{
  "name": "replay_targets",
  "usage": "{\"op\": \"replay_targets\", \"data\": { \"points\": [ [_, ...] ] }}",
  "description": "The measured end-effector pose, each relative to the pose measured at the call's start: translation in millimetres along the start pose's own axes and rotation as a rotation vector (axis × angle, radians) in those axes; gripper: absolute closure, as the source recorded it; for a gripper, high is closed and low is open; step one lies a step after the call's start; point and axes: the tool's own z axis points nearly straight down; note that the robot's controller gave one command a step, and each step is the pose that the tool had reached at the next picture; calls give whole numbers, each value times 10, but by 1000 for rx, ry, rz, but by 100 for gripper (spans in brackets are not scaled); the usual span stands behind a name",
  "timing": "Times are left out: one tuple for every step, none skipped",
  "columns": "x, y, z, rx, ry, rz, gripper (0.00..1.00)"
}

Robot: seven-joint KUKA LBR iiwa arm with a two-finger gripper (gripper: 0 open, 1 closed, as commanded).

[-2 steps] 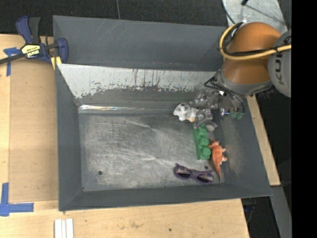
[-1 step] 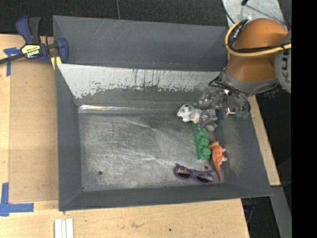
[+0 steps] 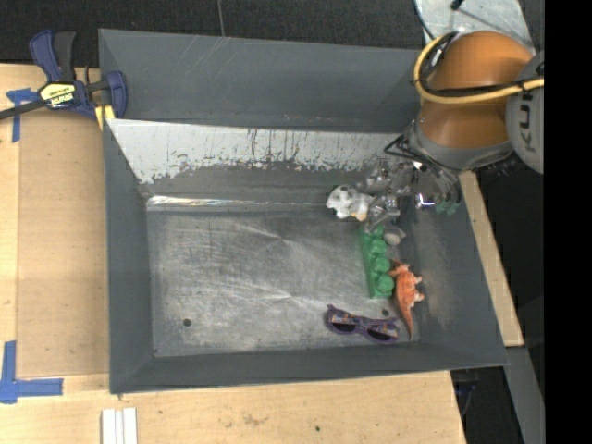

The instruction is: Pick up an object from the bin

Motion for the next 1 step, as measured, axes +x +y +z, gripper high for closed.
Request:
{"op": "replay_targets", "data": {
  "points": [
    [27,-18,-74,-4,31,3,100]
  ]
}}
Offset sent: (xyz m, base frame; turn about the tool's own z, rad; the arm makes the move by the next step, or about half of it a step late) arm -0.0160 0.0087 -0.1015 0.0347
